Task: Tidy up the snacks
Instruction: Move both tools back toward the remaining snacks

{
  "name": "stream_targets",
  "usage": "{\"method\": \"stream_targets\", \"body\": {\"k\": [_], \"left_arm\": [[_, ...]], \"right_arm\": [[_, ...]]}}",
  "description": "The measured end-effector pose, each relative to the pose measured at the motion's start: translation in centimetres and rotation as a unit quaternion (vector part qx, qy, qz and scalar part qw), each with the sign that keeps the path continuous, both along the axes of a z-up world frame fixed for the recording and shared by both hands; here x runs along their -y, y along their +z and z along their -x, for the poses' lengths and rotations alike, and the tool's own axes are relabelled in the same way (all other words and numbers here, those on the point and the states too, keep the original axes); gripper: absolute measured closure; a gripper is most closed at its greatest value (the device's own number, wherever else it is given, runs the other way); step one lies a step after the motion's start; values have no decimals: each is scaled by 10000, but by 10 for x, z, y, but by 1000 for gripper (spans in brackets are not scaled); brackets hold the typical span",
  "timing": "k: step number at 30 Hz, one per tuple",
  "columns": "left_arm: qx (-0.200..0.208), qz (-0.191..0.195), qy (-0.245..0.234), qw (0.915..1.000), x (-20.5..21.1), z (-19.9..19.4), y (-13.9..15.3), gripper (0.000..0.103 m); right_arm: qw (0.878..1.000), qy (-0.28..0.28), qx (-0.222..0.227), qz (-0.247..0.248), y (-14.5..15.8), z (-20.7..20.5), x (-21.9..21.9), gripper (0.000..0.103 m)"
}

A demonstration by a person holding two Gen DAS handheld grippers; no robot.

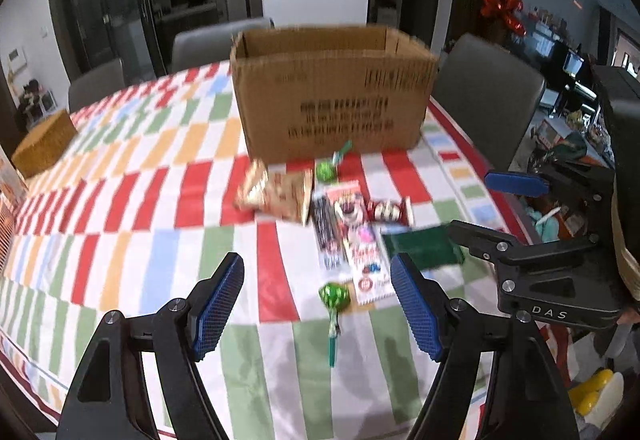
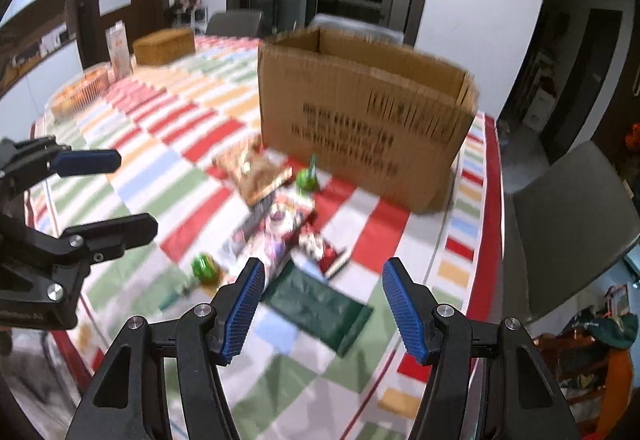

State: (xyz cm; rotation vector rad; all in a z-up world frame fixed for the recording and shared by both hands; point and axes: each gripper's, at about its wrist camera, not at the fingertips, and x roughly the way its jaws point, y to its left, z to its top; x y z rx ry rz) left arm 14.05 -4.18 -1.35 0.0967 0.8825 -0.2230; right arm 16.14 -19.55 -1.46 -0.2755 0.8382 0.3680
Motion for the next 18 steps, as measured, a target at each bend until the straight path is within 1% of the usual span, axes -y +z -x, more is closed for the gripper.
{"method": "stream_targets", "body": {"k": [2,7,12,15,18], "left_arm": [[-182,22,-19,9998,1,-1,-13,28],[-551,44,-40,9985,2,-6,-37,28],[-722,-45,-90,9973,6,-13,-53,29],[-815,-33,-83,9966,6,-18,-60,34],[-933,-11,-60,9956,5,-23,-68,36]], "right_arm": [[9996,54,-137,228,-14,0,-3,41],[9976,190,-481,457,-36,-3,-6,41],[9940,377,-781,661,-54,-12,-11,41],[9916,489,-894,802,-64,-18,-15,41],[9890,582,-992,932,-72,-25,-18,41]]}}
